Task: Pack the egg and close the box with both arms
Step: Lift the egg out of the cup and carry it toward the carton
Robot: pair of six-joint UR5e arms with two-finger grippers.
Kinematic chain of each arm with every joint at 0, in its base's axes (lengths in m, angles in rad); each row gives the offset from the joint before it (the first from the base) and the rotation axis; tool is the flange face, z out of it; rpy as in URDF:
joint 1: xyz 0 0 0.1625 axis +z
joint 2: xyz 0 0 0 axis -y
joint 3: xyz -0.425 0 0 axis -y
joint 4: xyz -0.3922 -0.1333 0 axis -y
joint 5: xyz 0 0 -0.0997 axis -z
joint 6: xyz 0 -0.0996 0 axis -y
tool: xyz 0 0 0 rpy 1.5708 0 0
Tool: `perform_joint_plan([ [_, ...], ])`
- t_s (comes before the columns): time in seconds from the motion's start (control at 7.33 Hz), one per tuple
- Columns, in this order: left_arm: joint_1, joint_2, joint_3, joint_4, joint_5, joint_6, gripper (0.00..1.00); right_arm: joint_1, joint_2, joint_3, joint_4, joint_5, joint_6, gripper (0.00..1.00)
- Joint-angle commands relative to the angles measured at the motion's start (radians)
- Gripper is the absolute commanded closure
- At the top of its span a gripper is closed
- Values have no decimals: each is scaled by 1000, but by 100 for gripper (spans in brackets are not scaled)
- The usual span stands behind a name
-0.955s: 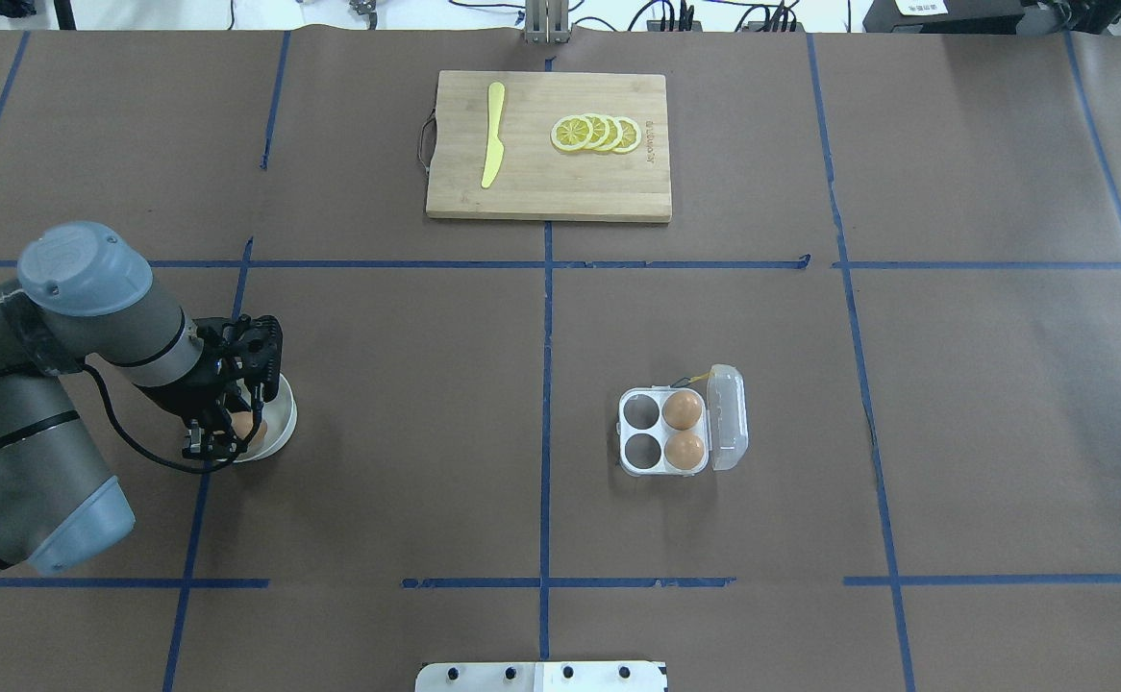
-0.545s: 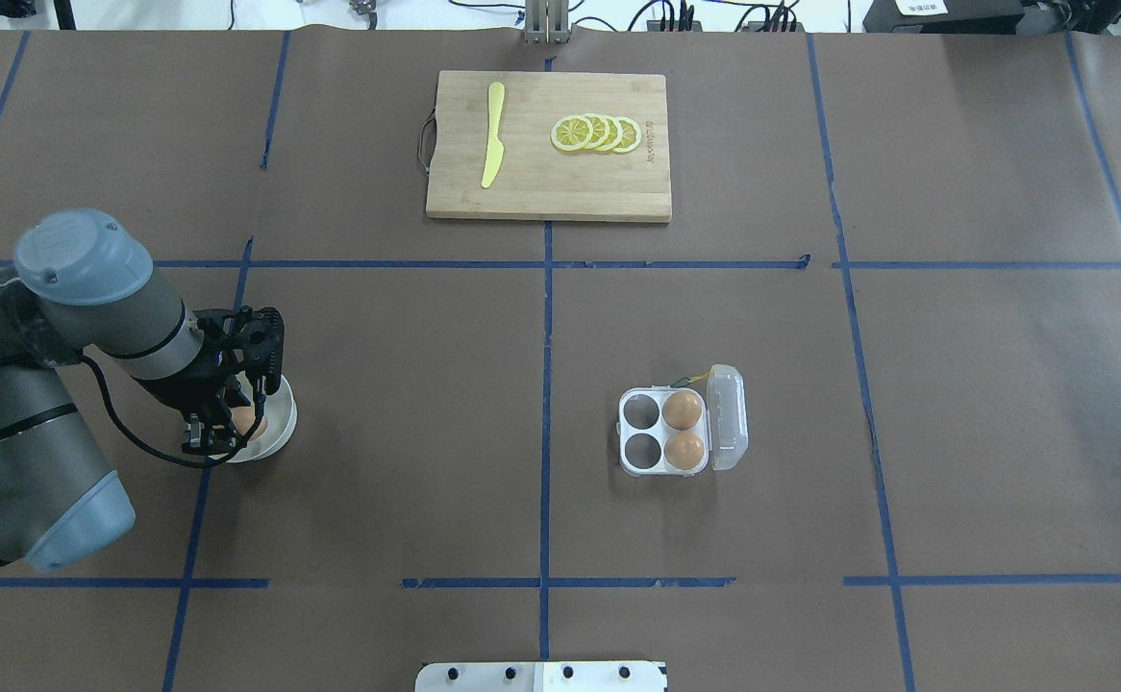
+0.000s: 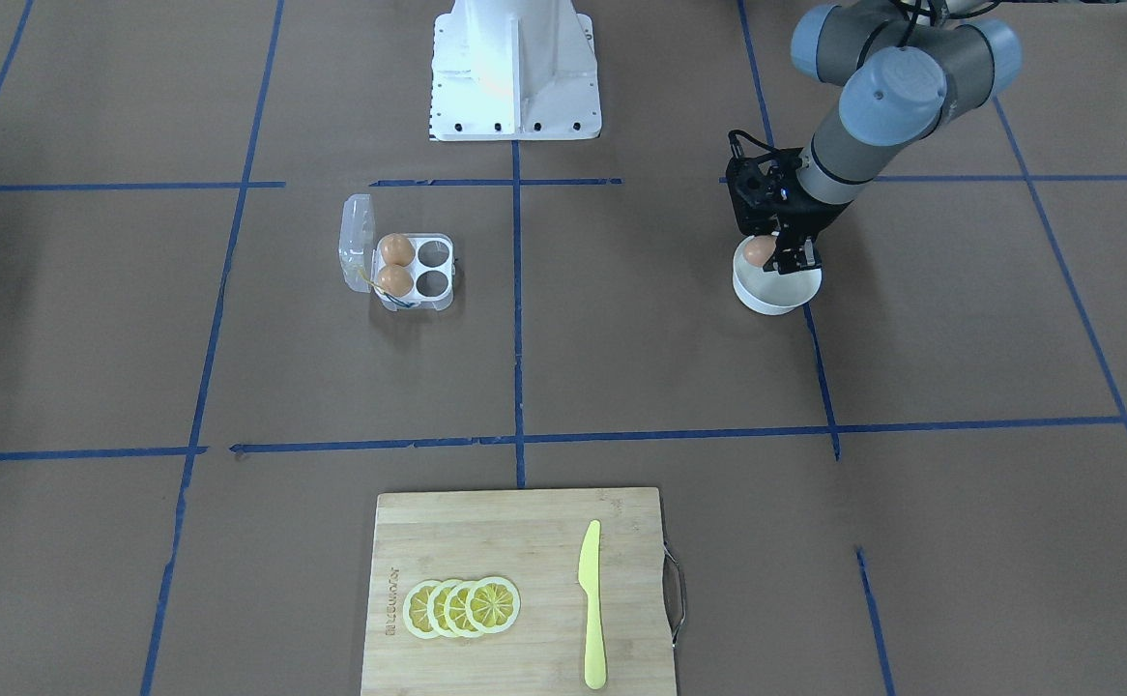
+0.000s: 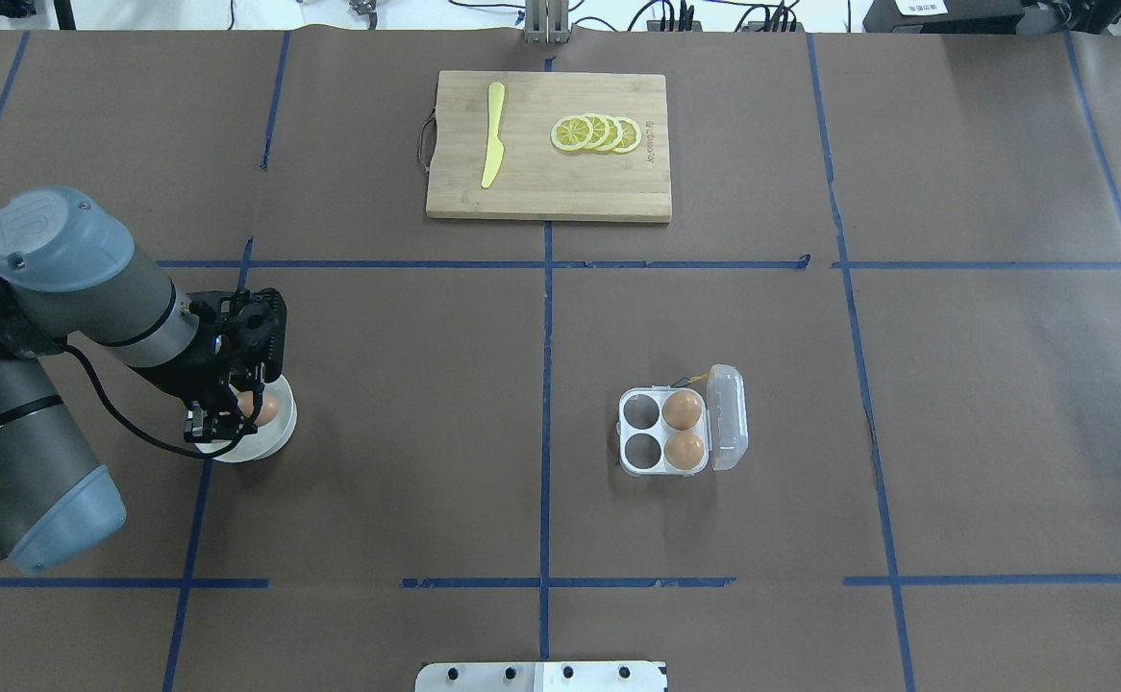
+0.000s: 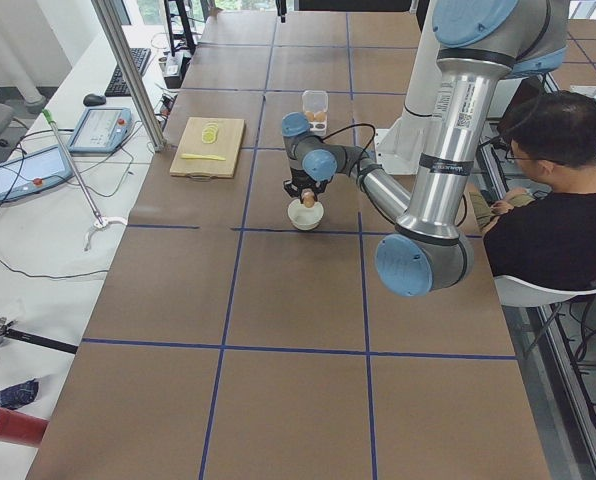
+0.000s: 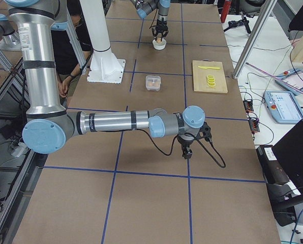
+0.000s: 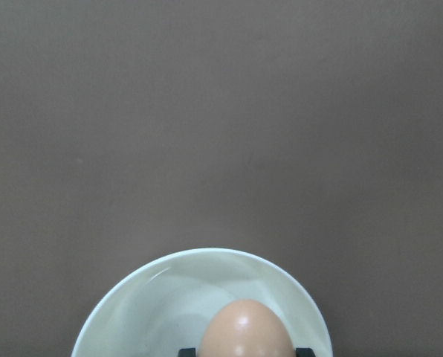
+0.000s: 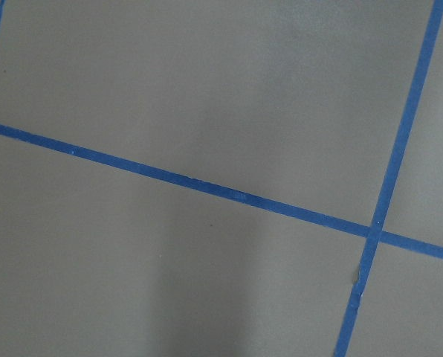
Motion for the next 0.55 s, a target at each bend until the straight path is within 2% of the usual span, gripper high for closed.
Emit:
perform_joint_plan([
  [0.0, -5, -110, 6, -1, 0, -164, 100, 0, 0, 3, 1, 0, -1, 0],
  [0.27, -1, -227, 30, -5, 5, -461, 100, 0, 2, 6, 1, 0, -1, 0],
  [0.41, 30, -269, 33, -15, 79, -677, 100, 0, 2, 7, 1, 0, -1, 0],
])
